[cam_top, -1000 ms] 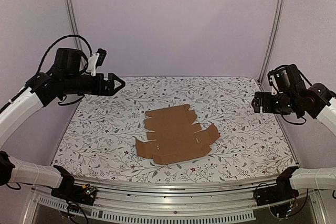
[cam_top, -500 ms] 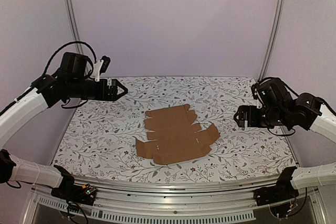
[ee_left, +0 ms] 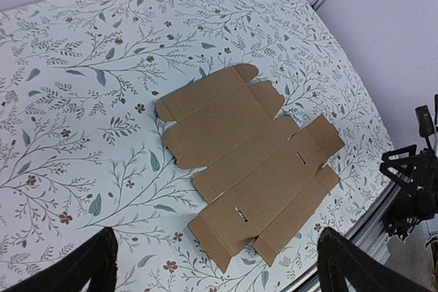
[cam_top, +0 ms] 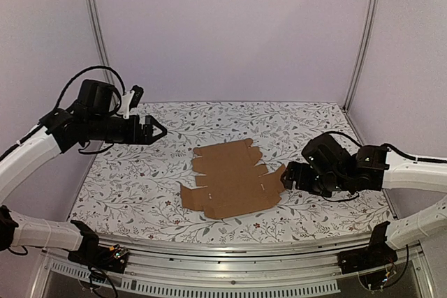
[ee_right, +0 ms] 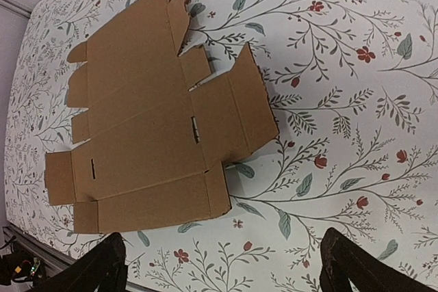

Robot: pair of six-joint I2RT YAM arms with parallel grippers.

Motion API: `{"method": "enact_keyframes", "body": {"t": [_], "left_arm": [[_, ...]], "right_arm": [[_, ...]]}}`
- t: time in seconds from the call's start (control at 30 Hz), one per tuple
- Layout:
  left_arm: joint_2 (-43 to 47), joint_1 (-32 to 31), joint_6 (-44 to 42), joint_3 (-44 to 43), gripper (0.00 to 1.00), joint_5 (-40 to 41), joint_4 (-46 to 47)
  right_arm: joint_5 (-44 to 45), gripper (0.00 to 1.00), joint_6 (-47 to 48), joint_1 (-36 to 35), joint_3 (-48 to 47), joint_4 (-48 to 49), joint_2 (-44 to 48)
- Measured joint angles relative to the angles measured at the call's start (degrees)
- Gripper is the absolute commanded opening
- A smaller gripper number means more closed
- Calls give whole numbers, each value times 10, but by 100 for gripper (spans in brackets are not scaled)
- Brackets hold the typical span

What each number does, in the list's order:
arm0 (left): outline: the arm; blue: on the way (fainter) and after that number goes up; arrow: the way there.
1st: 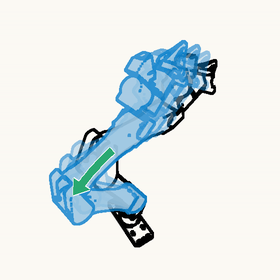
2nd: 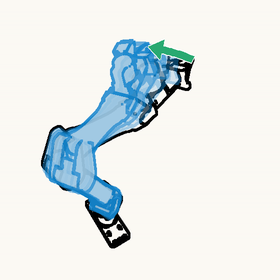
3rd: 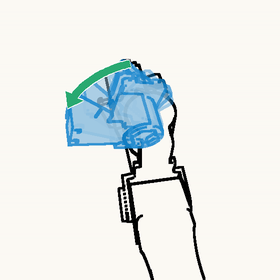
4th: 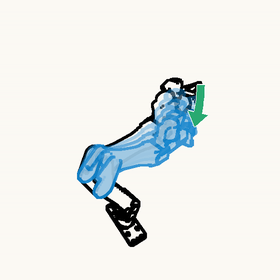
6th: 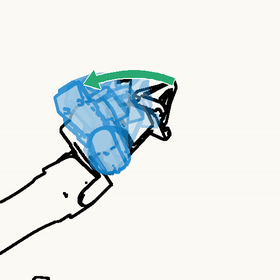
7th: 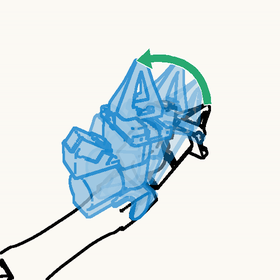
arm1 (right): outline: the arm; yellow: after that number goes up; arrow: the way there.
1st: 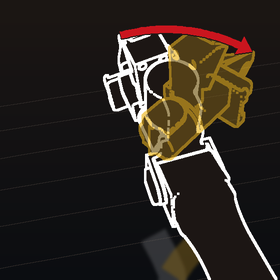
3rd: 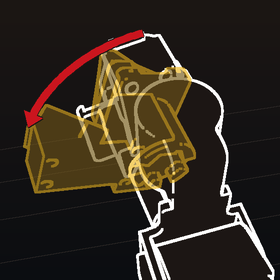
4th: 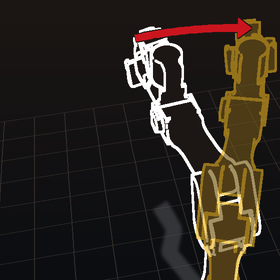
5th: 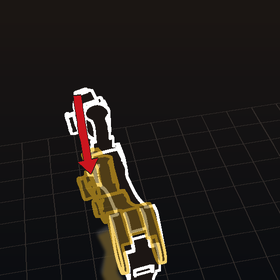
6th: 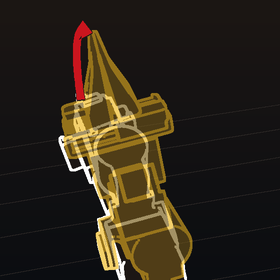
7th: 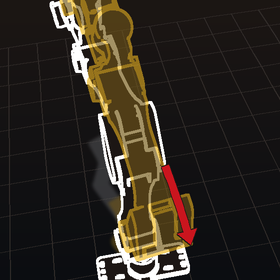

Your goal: Fold the paper box

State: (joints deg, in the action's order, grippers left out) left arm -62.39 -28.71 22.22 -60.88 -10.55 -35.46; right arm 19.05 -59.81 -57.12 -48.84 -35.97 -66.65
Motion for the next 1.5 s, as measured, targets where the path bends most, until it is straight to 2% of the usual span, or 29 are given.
{"method": "enact_keyframes", "body": {"t": [0.2,0.43,0.63,1.03,1.5], "left_arm": [[10,0,2,4,100,0,-21],[33,0,-1,4,99,0,-52],[51,0,-3,4,99,-6,-62],[73,0,-6,18,100,-40,-61],[101,0,-7,35,99,-68,-60]], "right_arm": [[-3,89,-81,-18,69,90,-35],[0,80,-156,-35,98,197,-93],[2,77,-217,-49,134,282,-138],[49,71,-314,-103,174,423,-201],[107,58,-395,-138,175,601,-297]]}}
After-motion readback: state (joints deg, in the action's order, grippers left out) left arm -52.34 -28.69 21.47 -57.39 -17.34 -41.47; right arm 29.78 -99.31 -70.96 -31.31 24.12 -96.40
